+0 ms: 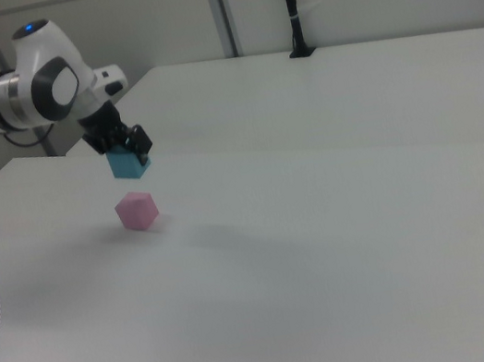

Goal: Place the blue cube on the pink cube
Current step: 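Carry the light-blue cube over and lower it onto the pink cube, then open the gripper to release the light-blue cube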

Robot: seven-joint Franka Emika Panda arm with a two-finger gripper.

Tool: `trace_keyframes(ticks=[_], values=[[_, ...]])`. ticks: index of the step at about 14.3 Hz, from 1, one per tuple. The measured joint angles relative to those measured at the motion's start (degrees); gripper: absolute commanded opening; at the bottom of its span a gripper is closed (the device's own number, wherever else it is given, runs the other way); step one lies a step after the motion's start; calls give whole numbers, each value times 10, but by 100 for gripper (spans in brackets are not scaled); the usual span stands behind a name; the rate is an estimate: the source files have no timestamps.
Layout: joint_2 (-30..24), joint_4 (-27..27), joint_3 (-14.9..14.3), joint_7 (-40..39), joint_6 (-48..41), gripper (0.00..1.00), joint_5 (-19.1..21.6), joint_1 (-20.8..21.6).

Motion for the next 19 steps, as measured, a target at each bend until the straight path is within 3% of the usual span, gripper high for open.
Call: trace_keyframes(ticks=[6,16,19], values=[[59,2,0,23,7,25,0,30],[72,3,3,106,60,26,-29,39],[83,3,9,128,72,96,-49,39]])
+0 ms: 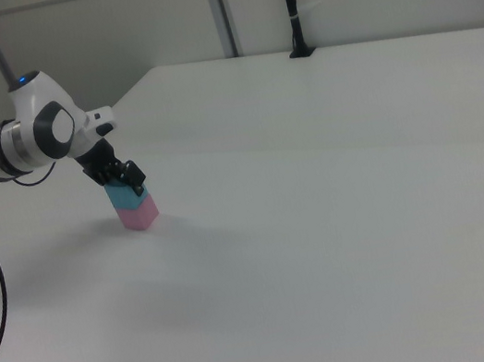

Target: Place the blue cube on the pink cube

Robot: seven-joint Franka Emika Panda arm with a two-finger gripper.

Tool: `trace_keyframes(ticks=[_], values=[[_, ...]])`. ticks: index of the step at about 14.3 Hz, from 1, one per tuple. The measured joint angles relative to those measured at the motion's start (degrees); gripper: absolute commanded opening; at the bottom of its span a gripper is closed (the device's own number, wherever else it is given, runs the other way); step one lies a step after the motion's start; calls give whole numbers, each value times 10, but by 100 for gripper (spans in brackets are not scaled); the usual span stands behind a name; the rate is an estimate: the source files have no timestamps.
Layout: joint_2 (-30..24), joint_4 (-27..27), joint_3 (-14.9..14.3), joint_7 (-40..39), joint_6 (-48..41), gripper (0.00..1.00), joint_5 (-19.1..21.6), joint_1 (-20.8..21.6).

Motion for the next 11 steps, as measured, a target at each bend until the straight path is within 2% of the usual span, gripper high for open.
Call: trace_keyframes(ticks=[1,8,11], values=[[4,0,0,9,7,100,-3,0],[-3,20,6,56,21,100,-6,-20],[-74,17,54,56,-32,100,-21,-86]])
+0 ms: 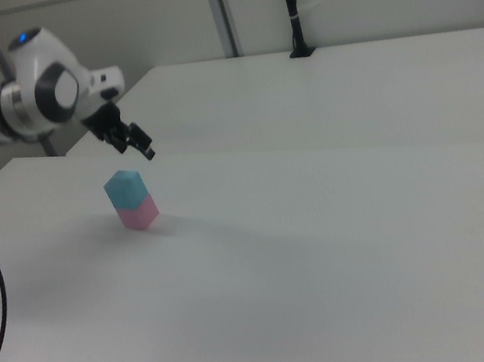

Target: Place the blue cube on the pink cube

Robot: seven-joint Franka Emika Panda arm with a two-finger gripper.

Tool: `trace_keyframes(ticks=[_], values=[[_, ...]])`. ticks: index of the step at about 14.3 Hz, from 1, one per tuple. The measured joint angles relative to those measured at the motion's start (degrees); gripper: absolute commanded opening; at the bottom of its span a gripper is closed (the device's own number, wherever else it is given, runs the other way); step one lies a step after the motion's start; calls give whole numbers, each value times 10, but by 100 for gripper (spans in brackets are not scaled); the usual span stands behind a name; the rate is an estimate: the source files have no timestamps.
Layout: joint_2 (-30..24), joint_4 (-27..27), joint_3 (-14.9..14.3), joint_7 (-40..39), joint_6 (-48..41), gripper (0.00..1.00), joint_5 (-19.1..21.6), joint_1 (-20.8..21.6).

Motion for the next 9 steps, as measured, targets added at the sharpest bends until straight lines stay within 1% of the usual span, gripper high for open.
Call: trace_keyframes(ticks=[2,3,6,7,9], values=[[-65,-13,36,-15,-84,100,-10,-60],[-97,-22,44,-35,-128,100,-11,-85],[-175,-49,52,-114,-247,100,-12,-149],[-193,-58,53,-130,-267,100,-12,-167],[-222,-78,53,-145,-281,100,-12,-197]])
